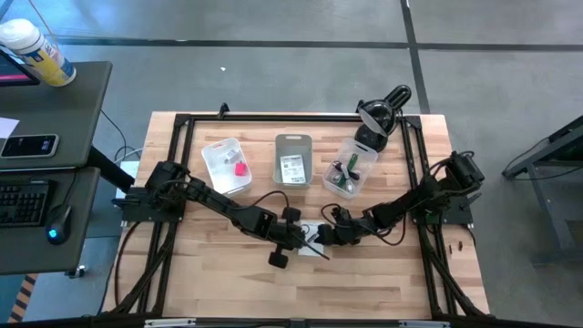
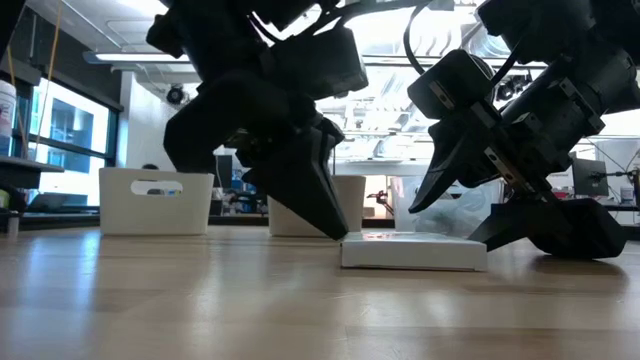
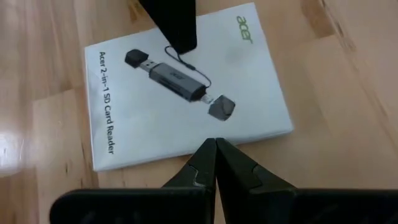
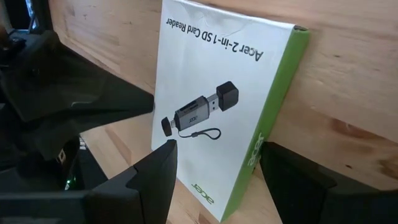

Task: Pick and place items into bin
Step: Put the white card reader box into the gray bin

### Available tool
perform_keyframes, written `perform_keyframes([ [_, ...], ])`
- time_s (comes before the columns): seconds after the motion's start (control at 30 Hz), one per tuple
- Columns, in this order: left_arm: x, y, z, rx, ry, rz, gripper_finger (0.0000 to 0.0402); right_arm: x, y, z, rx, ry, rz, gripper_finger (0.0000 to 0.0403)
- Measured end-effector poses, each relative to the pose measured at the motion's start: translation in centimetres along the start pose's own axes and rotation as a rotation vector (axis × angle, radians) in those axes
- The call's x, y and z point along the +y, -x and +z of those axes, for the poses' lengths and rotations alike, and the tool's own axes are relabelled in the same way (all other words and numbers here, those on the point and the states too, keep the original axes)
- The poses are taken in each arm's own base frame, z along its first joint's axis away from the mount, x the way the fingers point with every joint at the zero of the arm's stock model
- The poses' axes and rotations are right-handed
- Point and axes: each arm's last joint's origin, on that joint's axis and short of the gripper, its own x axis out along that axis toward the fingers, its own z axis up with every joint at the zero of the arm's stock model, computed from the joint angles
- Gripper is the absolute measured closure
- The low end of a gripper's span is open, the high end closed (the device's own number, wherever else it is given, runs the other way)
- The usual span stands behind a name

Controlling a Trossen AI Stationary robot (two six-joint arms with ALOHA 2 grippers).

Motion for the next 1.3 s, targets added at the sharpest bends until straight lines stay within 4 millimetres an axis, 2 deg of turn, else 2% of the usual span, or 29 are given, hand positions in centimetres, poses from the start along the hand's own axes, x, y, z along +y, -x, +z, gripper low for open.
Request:
perform_keyframes([
  [0.2,-0.1,-0.7,-0.9,0.076,0.004,-0.007,0.0401,0.0,0.0,0.0,0.002,-0.001,0.002,0.0181],
  [0.53,0.1,-1.1,-1.0,0.066,0.013,-0.015,0.0402,0.3,-0.1,0.3,0.009,-0.016,0.035,0.0181],
  [0.93,0.0,-1.2,-1.0,0.06,0.012,-0.023,0.0402,1.6,-0.4,0.1,0.042,0.051,0.038,0.0181],
  [1.3,0.1,-0.7,-1.1,0.095,-0.003,-0.014,0.0402,1.2,-0.3,-0.5,0.032,0.015,-0.029,0.0181],
])
